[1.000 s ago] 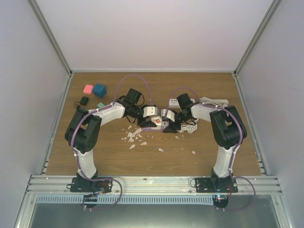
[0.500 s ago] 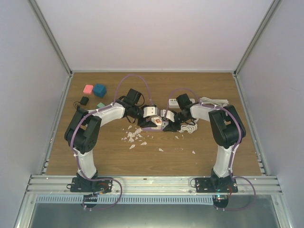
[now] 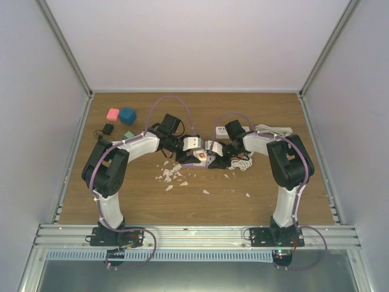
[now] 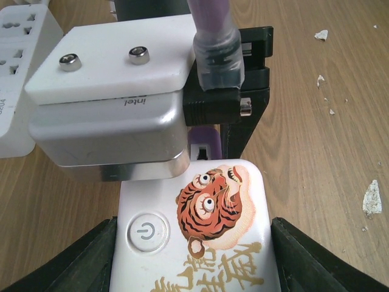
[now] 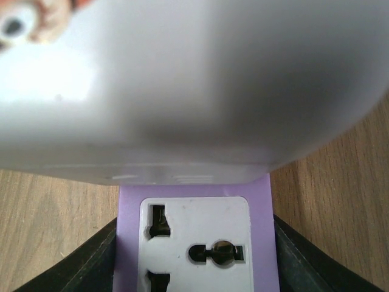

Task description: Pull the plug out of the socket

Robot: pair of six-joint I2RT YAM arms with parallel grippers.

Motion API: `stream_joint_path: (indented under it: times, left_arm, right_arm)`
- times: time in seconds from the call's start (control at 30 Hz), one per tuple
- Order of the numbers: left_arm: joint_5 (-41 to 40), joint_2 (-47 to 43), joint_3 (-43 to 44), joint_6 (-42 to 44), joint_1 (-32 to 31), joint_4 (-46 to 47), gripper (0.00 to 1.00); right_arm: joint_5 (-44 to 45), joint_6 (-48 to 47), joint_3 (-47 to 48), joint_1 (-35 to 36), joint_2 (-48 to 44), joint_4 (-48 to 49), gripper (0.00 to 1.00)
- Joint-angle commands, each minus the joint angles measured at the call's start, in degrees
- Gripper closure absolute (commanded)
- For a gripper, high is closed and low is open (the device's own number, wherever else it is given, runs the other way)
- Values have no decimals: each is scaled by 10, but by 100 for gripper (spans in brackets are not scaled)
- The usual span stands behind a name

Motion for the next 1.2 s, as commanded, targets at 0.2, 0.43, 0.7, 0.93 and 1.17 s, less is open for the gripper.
stream_joint_path:
  times: [0.2, 0.43, 0.7, 0.93, 1.17]
  left_arm:
    - [31, -24, -35, 47, 17, -14, 64]
    - [33, -23, -41, 79, 24, -36, 64]
    - [33, -30, -48, 105, 39, -63, 65]
    - [34, -44, -65, 113, 43, -71, 65]
    - [39, -57, -92, 131, 43, -81, 65]
  right_arm:
    - [-18, 18, 1, -10, 8, 4, 30]
    - [-27, 8, -2, -8, -3, -2, 26]
    - [-60, 25, 9, -5, -29, -29, 21]
    - [-92, 135, -14, 3, -51, 27, 17]
    - [-85, 140, -62, 6, -99, 70, 13]
